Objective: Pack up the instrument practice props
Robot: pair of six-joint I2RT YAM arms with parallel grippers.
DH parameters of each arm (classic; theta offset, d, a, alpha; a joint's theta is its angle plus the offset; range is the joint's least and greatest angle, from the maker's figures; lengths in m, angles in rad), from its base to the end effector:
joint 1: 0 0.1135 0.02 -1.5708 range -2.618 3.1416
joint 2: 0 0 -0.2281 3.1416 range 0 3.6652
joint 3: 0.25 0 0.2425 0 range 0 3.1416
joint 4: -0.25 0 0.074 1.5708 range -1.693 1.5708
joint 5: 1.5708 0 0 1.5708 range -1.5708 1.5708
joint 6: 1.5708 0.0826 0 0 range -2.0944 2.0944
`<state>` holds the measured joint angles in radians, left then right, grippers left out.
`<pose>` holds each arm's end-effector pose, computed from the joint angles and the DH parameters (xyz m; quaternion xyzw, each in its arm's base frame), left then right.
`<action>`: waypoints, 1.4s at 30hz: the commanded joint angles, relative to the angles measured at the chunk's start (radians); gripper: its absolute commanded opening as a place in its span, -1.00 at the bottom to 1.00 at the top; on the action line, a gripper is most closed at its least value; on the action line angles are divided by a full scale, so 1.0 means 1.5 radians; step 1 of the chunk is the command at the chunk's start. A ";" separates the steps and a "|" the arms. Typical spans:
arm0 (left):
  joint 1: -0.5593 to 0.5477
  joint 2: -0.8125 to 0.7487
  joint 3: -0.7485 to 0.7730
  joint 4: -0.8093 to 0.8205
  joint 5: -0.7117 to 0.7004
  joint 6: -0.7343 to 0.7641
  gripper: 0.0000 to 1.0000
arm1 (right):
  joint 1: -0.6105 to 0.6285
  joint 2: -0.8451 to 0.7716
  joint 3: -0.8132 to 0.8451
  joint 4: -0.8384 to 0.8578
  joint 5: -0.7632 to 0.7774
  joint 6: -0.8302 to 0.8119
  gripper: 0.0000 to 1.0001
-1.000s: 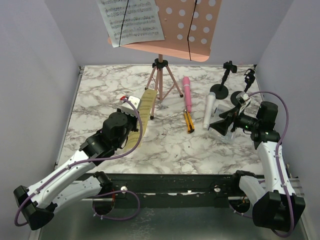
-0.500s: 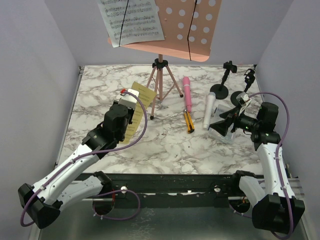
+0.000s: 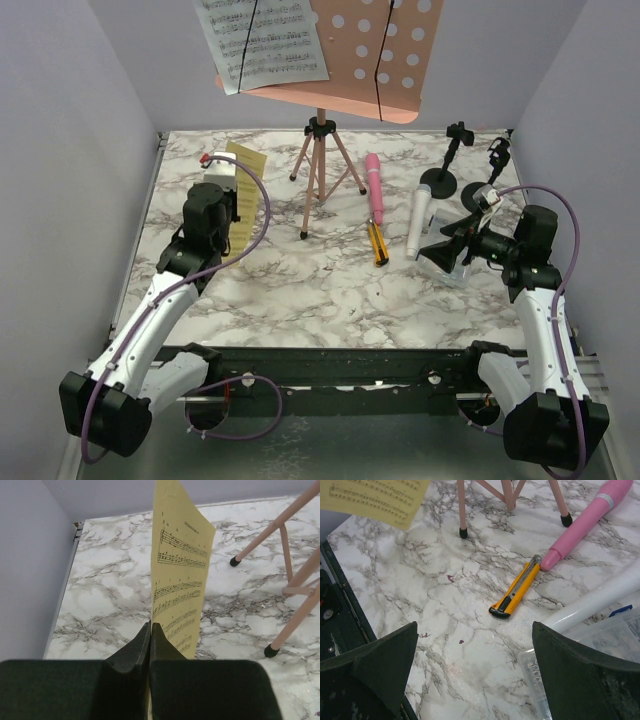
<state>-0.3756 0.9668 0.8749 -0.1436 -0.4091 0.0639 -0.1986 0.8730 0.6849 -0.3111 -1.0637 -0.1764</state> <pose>0.2684 -0.0705 0.3045 0.0449 0.7778 0.0635 0.6236 0.2257 0.0282 0.2487 -0.2507 0.7439 0.3464 0.5136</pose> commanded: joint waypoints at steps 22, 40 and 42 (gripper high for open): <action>0.279 0.331 0.172 0.129 0.309 -0.133 -1.00 | -0.003 -0.015 -0.011 -0.010 0.017 -0.013 0.99; 0.402 0.506 0.271 0.175 0.532 -0.337 -1.00 | -0.003 -0.017 -0.011 -0.010 0.017 -0.014 0.99; 0.431 0.564 0.296 0.171 0.576 -0.373 -1.00 | -0.004 -0.018 -0.012 -0.008 0.018 -0.014 0.99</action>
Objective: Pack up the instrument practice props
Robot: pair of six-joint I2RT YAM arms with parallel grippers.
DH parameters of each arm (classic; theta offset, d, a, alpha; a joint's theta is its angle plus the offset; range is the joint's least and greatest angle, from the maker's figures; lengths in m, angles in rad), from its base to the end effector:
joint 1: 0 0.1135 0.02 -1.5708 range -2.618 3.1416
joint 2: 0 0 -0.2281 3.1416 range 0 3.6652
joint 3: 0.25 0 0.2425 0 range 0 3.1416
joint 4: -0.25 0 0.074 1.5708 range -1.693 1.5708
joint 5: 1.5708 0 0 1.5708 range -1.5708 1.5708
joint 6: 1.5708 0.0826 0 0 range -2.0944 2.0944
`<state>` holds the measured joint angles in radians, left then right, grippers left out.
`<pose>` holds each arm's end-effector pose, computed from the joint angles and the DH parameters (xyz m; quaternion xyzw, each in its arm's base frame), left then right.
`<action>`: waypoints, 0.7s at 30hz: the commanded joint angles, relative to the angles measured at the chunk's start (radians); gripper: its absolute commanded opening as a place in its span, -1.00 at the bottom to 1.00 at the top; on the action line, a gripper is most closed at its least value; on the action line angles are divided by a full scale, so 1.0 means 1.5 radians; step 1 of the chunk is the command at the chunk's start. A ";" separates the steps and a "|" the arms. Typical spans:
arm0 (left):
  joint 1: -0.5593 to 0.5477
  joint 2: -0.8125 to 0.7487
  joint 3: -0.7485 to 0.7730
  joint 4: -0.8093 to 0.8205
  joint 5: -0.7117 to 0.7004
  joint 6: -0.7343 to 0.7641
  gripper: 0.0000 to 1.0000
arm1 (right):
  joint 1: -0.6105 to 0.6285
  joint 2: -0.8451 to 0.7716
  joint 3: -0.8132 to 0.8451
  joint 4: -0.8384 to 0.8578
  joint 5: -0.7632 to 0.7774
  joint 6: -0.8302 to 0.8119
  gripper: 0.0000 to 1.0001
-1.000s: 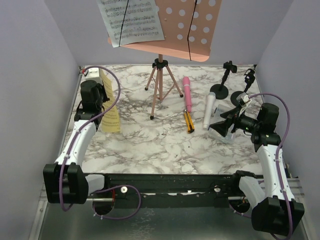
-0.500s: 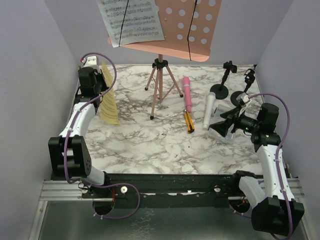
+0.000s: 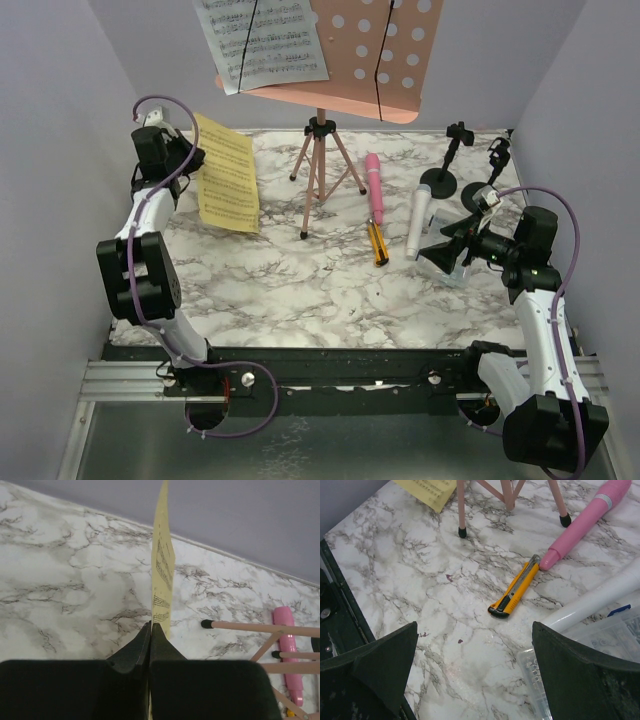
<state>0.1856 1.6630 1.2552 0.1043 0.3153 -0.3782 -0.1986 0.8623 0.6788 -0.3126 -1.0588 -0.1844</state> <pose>0.4235 0.0534 0.2569 -0.1321 0.7903 -0.1822 0.5699 0.2242 0.0283 0.2483 -0.2532 0.7433 0.3418 0.5163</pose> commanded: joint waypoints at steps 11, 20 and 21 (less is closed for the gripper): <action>0.110 0.274 0.205 -0.145 0.025 -0.160 -0.32 | -0.004 -0.002 -0.014 0.001 0.020 -0.007 0.99; 0.111 0.181 0.169 -0.205 -0.155 -0.149 0.85 | -0.004 0.000 -0.015 0.003 0.018 -0.008 0.99; 0.110 0.165 0.151 -0.199 -0.156 -0.154 0.88 | -0.004 0.001 -0.016 0.003 0.019 -0.007 0.99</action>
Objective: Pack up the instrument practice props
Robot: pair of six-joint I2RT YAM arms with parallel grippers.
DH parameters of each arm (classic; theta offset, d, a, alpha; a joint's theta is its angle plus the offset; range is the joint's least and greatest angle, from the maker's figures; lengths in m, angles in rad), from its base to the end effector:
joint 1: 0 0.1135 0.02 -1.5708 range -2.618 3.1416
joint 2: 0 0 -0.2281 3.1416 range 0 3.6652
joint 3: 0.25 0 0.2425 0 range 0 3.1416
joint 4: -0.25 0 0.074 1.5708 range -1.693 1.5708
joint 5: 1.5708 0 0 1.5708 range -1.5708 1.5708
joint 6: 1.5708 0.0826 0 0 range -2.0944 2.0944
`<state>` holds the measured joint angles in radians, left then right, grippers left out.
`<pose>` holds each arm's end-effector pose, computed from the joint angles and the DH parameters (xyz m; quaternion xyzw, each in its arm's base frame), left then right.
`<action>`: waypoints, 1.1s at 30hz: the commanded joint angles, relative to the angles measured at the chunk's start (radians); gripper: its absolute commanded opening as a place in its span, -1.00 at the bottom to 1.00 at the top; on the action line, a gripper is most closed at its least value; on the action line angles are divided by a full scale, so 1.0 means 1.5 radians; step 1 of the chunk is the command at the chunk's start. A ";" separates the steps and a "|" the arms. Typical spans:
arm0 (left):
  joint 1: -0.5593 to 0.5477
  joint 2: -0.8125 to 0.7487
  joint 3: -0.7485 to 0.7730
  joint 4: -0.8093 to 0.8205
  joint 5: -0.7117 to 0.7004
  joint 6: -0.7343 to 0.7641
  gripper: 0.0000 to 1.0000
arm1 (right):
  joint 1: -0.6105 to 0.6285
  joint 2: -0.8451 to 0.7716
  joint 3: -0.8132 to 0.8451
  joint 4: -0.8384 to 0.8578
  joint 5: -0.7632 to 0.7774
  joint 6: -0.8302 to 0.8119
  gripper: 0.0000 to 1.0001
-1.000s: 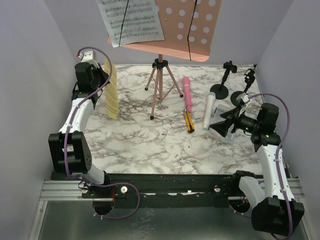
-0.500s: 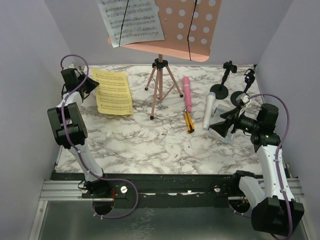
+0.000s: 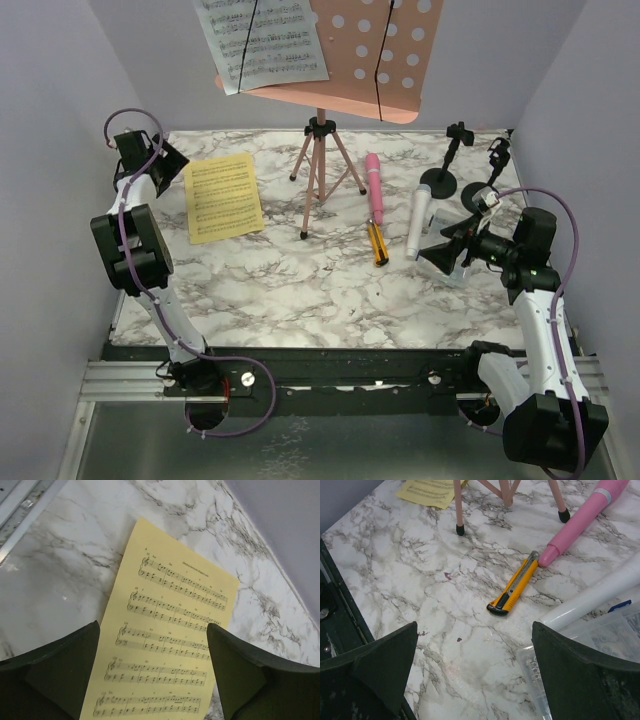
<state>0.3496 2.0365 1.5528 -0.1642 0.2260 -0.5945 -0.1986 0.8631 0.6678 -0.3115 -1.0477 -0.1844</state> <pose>0.4587 0.1475 0.1679 -0.3598 0.8152 -0.1543 0.4268 0.2245 0.0278 0.2441 -0.2484 0.7480 0.3396 0.5133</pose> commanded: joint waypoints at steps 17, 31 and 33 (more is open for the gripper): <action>0.003 -0.399 -0.357 0.352 0.225 -0.114 0.92 | -0.004 -0.001 -0.013 0.005 0.022 -0.010 0.99; 0.003 -0.489 -0.312 0.448 0.339 -0.339 0.93 | -0.005 -0.006 -0.014 0.005 0.023 -0.012 0.99; 0.003 -0.486 -0.300 0.468 0.354 -0.380 0.93 | -0.004 -0.007 -0.014 0.005 0.024 -0.012 0.99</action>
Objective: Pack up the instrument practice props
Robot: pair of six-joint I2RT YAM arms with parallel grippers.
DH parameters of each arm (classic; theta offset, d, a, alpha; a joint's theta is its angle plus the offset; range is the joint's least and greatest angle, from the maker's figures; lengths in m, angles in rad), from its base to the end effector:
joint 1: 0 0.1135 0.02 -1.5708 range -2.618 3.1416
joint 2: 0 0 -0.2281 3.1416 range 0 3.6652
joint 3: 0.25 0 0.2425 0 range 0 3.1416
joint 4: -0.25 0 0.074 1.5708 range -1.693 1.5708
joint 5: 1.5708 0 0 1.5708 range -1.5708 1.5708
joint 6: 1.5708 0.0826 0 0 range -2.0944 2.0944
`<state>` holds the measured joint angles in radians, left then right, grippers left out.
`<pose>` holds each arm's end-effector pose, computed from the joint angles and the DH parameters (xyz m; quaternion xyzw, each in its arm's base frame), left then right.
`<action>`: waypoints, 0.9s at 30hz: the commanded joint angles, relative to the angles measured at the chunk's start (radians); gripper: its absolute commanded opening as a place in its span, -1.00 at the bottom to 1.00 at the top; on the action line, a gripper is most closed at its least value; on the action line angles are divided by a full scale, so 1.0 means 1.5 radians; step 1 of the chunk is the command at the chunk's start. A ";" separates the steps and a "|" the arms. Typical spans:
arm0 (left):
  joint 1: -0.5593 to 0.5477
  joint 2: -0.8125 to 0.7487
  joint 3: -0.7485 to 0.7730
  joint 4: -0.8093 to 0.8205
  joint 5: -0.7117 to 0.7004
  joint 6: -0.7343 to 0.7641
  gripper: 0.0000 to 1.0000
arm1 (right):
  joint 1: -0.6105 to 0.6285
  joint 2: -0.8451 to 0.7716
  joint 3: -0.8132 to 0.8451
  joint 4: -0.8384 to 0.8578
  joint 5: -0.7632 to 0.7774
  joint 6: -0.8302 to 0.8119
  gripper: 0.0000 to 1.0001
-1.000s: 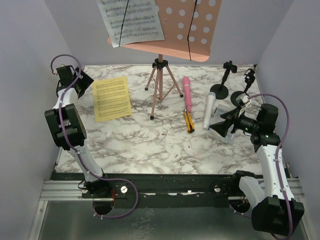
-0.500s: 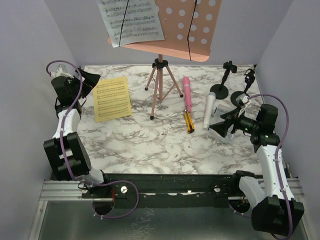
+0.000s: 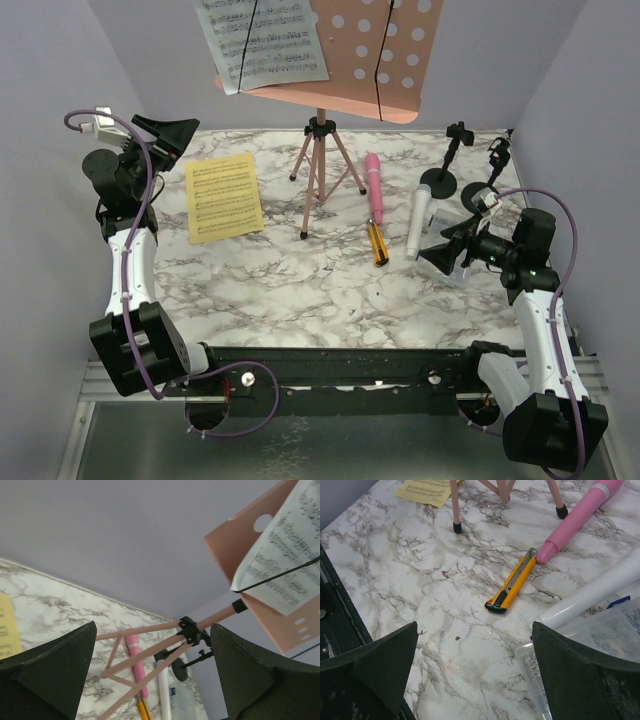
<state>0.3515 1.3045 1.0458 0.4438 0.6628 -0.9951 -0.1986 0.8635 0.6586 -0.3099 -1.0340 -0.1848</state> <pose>0.3360 0.0691 0.3571 -0.1809 0.6283 -0.4273 0.6245 0.2250 0.0271 0.2406 -0.2438 0.7526 0.3357 0.5113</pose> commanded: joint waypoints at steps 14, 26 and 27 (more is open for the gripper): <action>-0.047 0.029 0.160 0.091 0.082 -0.150 0.92 | -0.004 -0.007 -0.009 0.005 0.013 -0.011 0.99; -0.100 0.125 0.279 0.091 0.064 -0.125 0.86 | -0.004 -0.008 -0.010 0.006 0.018 -0.013 0.99; -0.104 0.132 0.283 0.090 0.064 -0.126 0.85 | -0.004 -0.008 -0.010 0.006 0.018 -0.013 0.99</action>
<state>0.2173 1.4631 1.4204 0.5671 0.7631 -1.2030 -0.1986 0.8627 0.6529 -0.3088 -1.0321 -0.1856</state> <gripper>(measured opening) 0.939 0.995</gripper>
